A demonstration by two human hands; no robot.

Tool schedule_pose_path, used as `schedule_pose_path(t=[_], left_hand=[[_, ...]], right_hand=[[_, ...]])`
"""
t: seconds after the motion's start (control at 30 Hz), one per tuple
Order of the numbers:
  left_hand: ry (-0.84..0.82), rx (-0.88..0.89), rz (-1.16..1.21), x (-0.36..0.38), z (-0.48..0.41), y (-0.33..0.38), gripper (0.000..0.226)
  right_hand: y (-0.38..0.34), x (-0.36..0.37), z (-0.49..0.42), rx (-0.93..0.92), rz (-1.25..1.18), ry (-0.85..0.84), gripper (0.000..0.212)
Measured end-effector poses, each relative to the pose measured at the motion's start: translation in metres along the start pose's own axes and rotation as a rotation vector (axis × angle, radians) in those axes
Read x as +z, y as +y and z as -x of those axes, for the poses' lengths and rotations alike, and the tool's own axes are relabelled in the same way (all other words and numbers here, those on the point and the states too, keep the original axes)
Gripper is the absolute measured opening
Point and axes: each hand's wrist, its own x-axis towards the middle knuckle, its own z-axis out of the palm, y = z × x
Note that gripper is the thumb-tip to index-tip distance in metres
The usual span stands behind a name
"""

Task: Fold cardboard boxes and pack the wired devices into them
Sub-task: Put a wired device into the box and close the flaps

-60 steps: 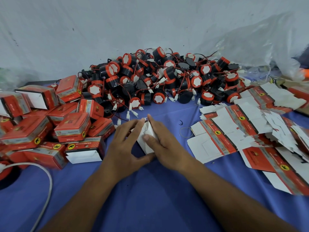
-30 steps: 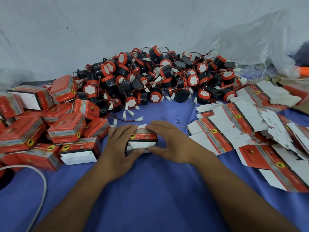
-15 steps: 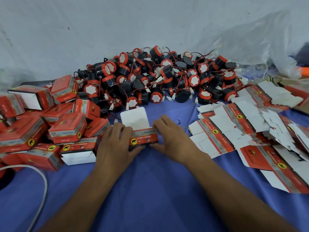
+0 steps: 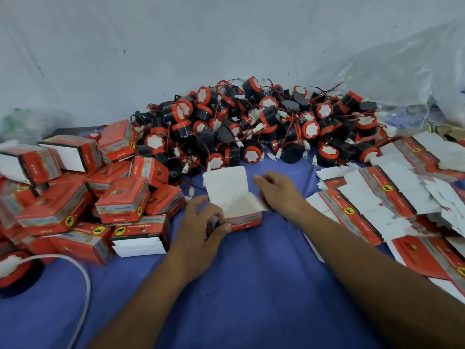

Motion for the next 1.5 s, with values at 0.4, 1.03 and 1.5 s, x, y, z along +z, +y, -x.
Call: schedule_pose_path(t=[0.4, 1.03, 1.5], left_hand=[[0.051, 0.03, 0.018, 0.004, 0.006, -0.007, 0.035], [-0.011, 0.077, 0.121, 0.003, 0.01, -0.001, 0.05], [-0.062, -0.013, 0.11, 0.003, 0.012, 0.004, 0.059]], right_hand=[[0.01, 0.022, -0.134, -0.102, 0.408, 0.105, 0.063], [-0.023, -0.106, 0.055, 0.024, -0.965, -0.035, 0.044], [-0.037, -0.031, 0.092, -0.285, -0.007, 0.006, 0.051]])
